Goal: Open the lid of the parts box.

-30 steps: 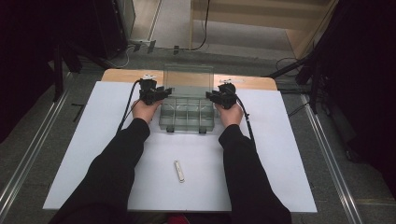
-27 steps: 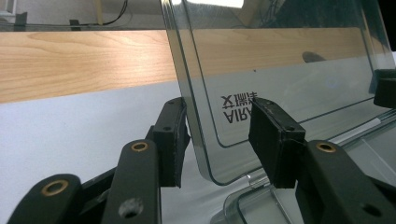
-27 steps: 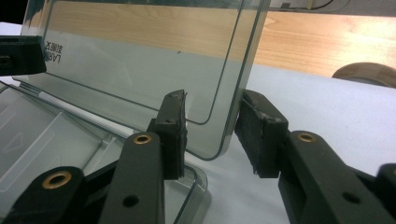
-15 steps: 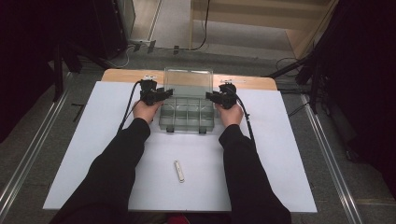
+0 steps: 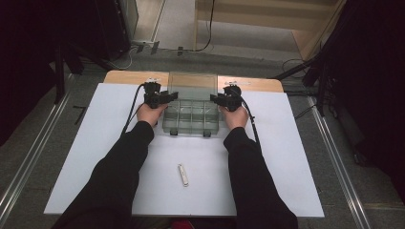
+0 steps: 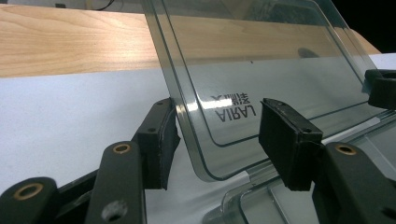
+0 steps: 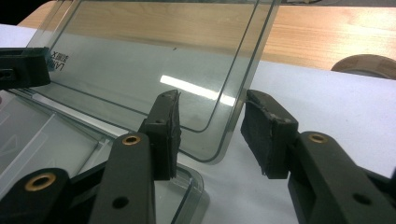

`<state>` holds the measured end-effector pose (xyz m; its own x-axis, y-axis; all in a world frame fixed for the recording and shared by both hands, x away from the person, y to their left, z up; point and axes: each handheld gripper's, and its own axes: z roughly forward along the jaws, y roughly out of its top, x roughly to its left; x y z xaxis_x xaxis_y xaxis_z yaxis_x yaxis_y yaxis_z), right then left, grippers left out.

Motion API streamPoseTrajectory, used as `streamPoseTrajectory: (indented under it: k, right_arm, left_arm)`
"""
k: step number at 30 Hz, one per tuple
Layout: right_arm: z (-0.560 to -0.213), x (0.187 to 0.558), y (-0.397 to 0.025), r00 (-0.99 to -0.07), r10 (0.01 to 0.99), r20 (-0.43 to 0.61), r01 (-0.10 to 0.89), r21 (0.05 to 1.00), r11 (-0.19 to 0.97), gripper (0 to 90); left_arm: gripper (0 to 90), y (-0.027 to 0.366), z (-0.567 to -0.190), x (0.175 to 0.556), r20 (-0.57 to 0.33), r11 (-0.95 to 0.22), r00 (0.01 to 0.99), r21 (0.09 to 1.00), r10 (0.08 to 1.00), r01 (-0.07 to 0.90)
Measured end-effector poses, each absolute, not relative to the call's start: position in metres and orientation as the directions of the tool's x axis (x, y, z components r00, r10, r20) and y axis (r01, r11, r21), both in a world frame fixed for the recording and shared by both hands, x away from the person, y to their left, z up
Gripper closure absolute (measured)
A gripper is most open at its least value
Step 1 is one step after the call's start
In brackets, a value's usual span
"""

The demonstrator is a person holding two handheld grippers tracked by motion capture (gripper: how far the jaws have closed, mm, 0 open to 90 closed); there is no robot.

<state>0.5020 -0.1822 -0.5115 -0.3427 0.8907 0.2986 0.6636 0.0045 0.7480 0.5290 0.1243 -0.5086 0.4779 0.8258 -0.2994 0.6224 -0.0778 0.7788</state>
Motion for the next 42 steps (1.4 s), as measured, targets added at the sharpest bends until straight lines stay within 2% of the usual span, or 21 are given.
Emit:
streamPoseTrajectory:
  k: [11,15,20,23,27,35,37,42]
  right_arm:
    - [-0.512,0.503,-0.182,-0.341,0.890,0.302,0.665,0.747,0.002,55.8]
    - [-0.513,0.503,-0.183,-0.335,0.889,0.312,0.672,0.741,-0.007,52.4]
    - [-0.511,0.502,-0.185,-0.340,0.892,0.297,0.668,0.744,0.007,47.8]
    - [-0.507,0.501,-0.186,-0.356,0.889,0.289,0.665,0.746,0.024,41.8]
    - [-0.499,0.497,-0.189,-0.373,0.886,0.274,0.652,0.757,0.041,37.4]
    - [-0.486,0.486,-0.196,-0.442,0.829,0.343,0.651,0.758,0.033,28.3]
    - [-0.485,0.484,-0.196,-0.454,0.814,0.363,0.656,0.755,0.029,28.1]
    - [-0.481,0.476,-0.193,-0.491,0.802,0.339,0.659,0.747,0.088,28.0]
  left_arm:
    - [40.6,0.126,-0.510,0.530,-0.311,-0.069,0.479,0.778,0.821,0.624]
    - [35.5,0.125,-0.509,0.529,-0.288,-0.095,0.507,0.793,0.813,0.602]
    - [34.6,0.127,-0.507,0.528,-0.297,-0.093,0.504,0.785,0.811,0.613]
    - [33.5,0.129,-0.504,0.528,-0.302,-0.091,0.504,0.783,0.809,0.616]
    - [31.3,0.134,-0.497,0.526,-0.363,-0.063,0.500,0.758,0.786,0.649]
    - [29.2,0.140,-0.478,0.517,-0.371,-0.098,0.546,0.756,0.752,0.648]
    - [29.2,0.140,-0.474,0.514,-0.375,-0.114,0.555,0.746,0.743,0.656]
    - [29.2,0.138,-0.463,0.504,-0.355,-0.164,0.598,0.749,0.719,0.642]
